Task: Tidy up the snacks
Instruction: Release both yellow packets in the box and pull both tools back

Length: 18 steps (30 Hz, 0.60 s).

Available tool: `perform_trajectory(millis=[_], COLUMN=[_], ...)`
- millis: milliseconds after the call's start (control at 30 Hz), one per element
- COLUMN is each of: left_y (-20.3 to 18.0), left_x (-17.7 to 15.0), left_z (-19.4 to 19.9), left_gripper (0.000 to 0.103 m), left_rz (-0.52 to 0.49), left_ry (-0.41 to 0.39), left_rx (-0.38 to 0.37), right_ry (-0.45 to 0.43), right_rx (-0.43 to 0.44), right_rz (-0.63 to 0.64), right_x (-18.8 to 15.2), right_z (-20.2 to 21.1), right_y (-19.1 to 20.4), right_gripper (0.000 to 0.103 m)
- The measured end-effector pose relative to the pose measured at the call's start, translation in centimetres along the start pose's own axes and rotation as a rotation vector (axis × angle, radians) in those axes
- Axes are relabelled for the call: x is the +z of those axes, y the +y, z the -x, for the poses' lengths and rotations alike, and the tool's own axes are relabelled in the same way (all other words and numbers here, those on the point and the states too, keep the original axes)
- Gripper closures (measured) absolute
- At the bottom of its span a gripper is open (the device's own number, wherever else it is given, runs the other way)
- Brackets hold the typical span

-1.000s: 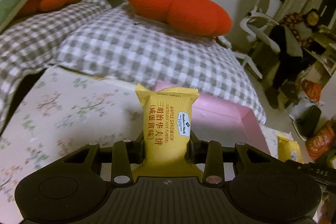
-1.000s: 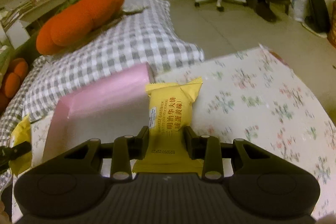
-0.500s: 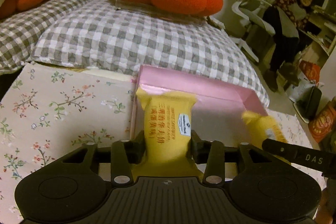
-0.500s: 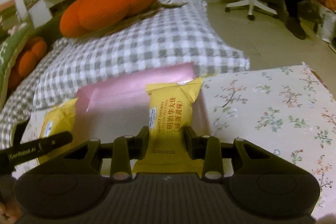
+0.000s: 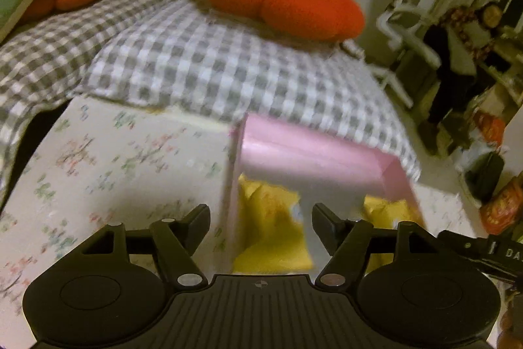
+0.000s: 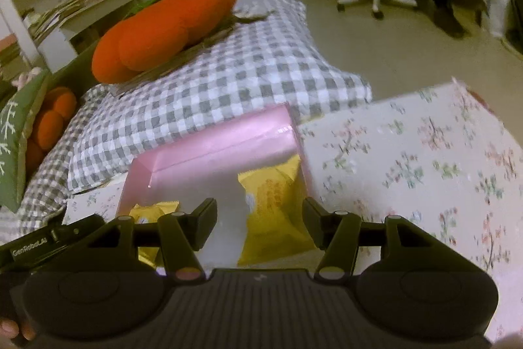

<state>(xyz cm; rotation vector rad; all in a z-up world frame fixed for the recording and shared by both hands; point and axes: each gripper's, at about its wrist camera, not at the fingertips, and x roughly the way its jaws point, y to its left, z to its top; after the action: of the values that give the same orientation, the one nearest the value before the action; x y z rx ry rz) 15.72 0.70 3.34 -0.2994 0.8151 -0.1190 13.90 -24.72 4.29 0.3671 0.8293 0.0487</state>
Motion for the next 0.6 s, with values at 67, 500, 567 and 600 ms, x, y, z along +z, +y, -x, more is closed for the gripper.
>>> perform_trajectory(millis=[67,500,567,600], left_y=[0.1,1.2,1.2,1.0], left_x=[-0.4,-5.4,-6.2,-6.7], left_z=[0.3,3.9,4.2,4.3], left_gripper=[0.034,0.029,0.029,0.029], left_rz=[0.000,0.005,0.010,0.005], left_ry=[0.026,0.180,0.196,0.201], left_rx=[0.010,-0.021,-0.025,-0.034], right_ry=[0.031,0.227,0.246,0.255], right_rx=[-0.003,0.089,0.103,0.117], right_rz=[-0.008,0.116,0.115,0.110], right_x=[-0.4,-5.3,-5.8,-6.1], right_z=[0.1,2.4,2.5,2.5], right_y=[-0.2,3.8,4.2,4.3], right_gripper=[0.047,0.044,0.044,0.044])
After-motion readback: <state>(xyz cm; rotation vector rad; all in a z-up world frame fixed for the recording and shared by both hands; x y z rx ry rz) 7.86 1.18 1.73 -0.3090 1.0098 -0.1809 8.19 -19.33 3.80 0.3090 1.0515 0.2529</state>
